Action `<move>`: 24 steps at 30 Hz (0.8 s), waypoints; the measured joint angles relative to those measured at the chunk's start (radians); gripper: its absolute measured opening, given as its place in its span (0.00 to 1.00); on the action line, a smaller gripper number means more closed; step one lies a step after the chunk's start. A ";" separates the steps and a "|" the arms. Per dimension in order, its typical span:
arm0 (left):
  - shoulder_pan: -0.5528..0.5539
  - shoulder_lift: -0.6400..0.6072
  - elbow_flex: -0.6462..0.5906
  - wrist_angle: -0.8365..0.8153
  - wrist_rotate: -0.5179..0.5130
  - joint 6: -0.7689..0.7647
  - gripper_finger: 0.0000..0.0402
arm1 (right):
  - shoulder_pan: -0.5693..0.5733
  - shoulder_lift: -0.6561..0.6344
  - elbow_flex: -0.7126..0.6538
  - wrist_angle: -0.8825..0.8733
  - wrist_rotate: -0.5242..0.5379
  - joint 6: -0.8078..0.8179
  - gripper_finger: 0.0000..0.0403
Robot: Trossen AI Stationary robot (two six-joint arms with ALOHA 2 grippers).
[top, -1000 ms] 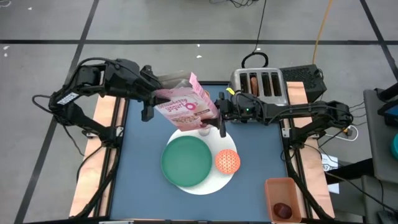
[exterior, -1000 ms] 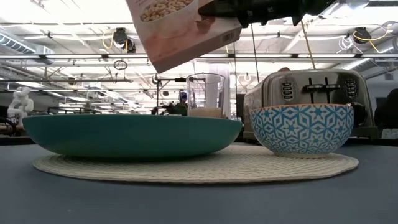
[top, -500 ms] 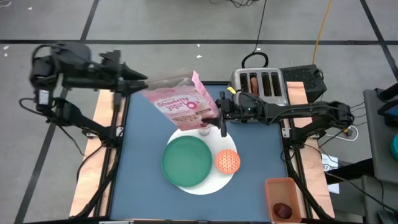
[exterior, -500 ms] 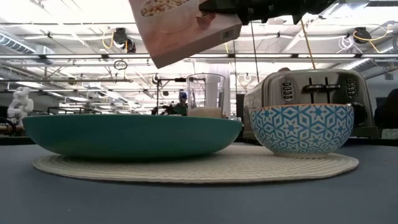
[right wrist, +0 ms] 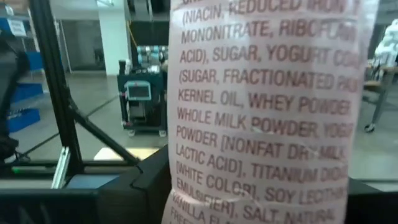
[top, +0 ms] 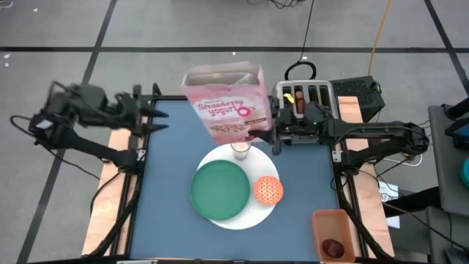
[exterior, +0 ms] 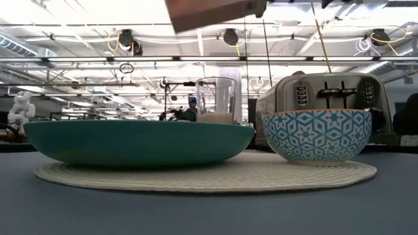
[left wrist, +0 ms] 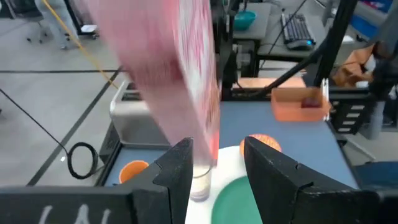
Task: Arrange a breakfast setting
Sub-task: Pour the cereal from the cereal box into the orange bowl
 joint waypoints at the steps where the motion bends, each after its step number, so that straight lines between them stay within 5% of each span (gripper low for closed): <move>1: -0.003 -0.053 -0.100 0.071 0.000 0.000 0.37 | 0.000 -0.012 0.000 0.000 0.000 -0.001 0.52; 7: -0.011 -0.357 -0.680 0.560 0.000 -0.056 0.37 | -0.001 -0.051 0.000 0.031 0.080 -0.031 0.52; 11: -0.011 -0.453 -0.960 0.867 -0.001 -0.064 0.37 | -0.008 -0.050 0.000 0.103 0.114 -0.031 0.52; 24: -0.010 -0.278 -1.273 1.641 0.007 0.026 0.37 | -0.012 0.100 0.001 0.438 0.064 -0.020 0.52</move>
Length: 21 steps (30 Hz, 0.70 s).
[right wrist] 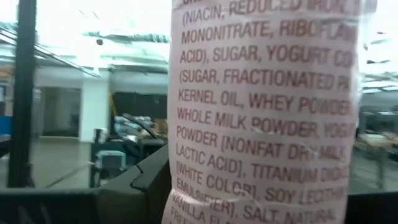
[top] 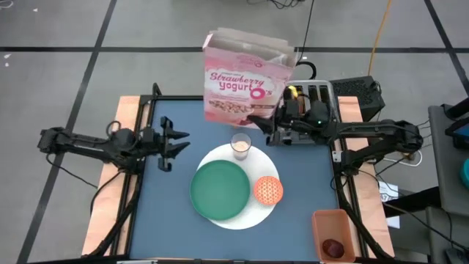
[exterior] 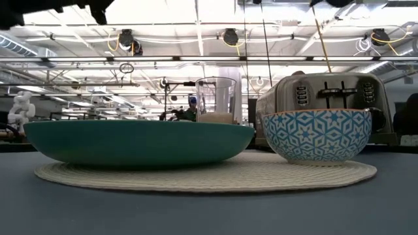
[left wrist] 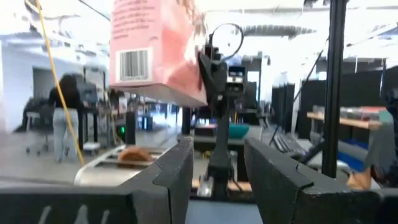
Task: Arrange a breakfast setting
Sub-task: Pour the cereal from the cereal box into the orange bowl
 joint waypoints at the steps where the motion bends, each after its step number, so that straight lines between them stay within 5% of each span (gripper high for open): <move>1: 0.000 0.031 -0.016 0.050 0.000 0.002 0.37 | 0.000 0.016 0.000 0.030 -0.015 0.008 0.52; 11: 0.003 0.303 -0.045 0.397 -0.002 0.028 0.37 | 0.000 0.117 0.000 0.206 -0.071 0.061 0.52; 21: 0.052 0.454 -0.007 0.470 -0.019 -0.123 0.37 | 0.000 0.166 0.000 0.223 -0.071 0.076 0.52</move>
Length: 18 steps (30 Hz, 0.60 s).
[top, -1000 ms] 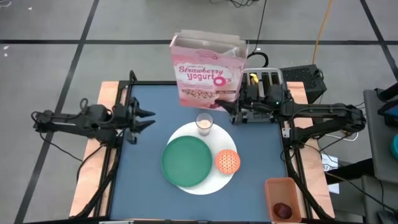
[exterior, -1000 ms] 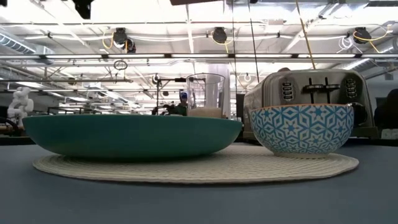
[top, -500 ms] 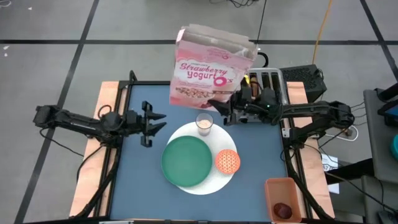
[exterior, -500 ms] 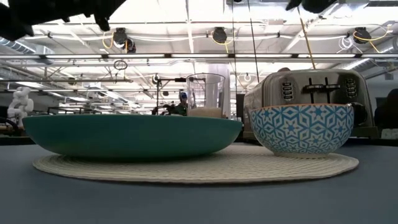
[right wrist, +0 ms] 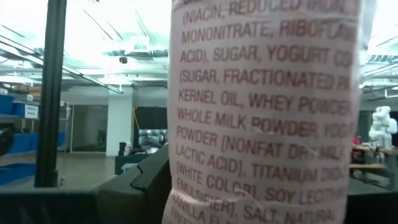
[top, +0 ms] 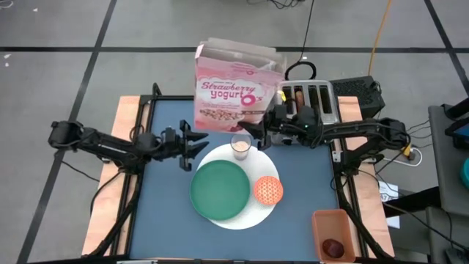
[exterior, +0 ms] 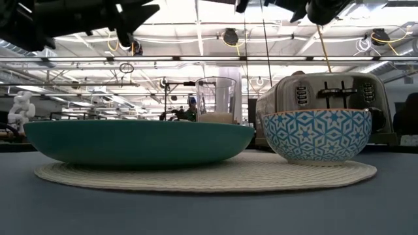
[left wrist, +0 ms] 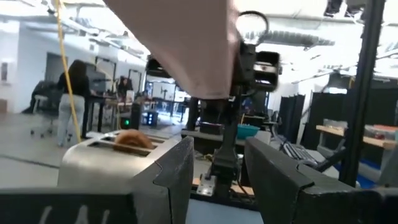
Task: Arrange a breakfast setting
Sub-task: Pour the cereal from the cereal box into the orange bowl
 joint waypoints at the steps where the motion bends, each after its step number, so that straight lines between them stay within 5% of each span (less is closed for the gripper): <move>1: 0.007 0.008 0.012 -0.010 0.000 -0.016 0.37 | 0.000 0.003 0.000 0.003 -0.002 0.000 0.52; 9: 0.030 0.019 0.131 -0.230 0.018 0.033 0.39 | 0.000 0.003 0.000 0.005 -0.003 0.000 0.52; 18: 0.030 0.019 0.274 -0.600 -0.053 0.001 0.67 | 0.000 0.003 0.000 0.010 -0.003 0.000 0.52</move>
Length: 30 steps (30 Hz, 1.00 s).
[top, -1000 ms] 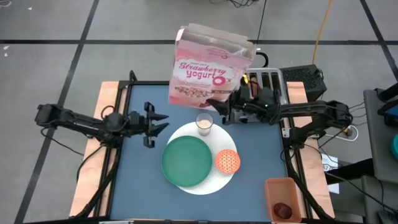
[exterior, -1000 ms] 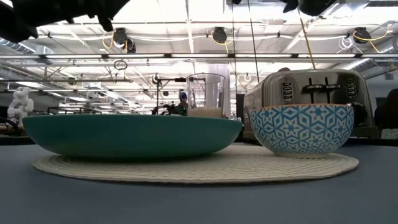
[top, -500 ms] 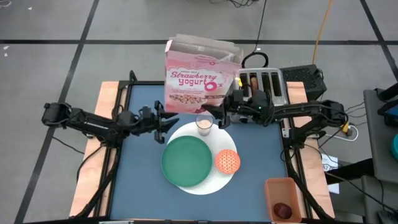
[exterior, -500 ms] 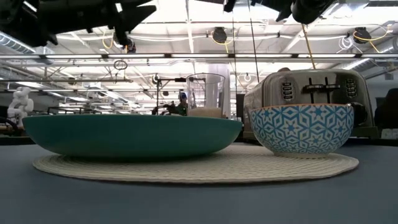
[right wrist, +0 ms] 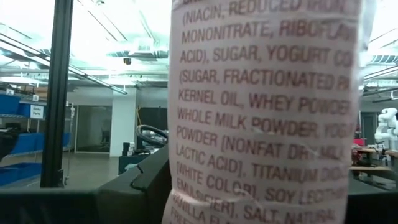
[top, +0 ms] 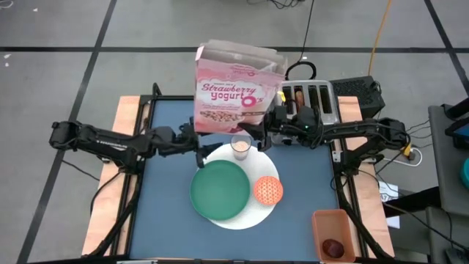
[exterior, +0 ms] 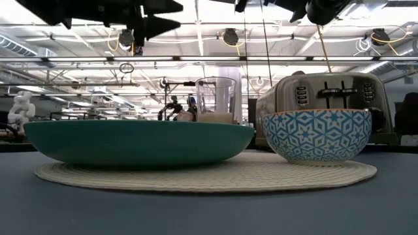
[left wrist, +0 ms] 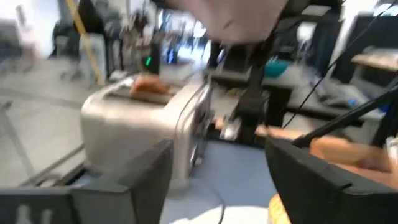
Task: Arrange a breakfast setting
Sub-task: Pour the cereal from the cereal box into the orange bowl
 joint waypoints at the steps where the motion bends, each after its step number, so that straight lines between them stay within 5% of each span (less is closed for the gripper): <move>1: 0.000 0.000 0.014 -0.030 -0.014 -0.004 0.69 | 0.000 0.000 0.000 0.003 0.000 0.000 0.52; 17: -0.006 -0.013 -0.017 0.048 -0.025 0.055 0.75 | 0.000 -0.001 0.000 0.015 0.000 0.000 0.52; 22: -0.054 -0.015 -0.041 0.294 -0.015 0.166 0.75 | 0.000 -0.001 0.000 0.053 -0.001 0.000 0.52; 30: -0.050 -0.013 -0.349 0.858 -0.005 0.148 0.75 | 0.005 -0.002 0.000 0.105 -0.032 0.026 0.52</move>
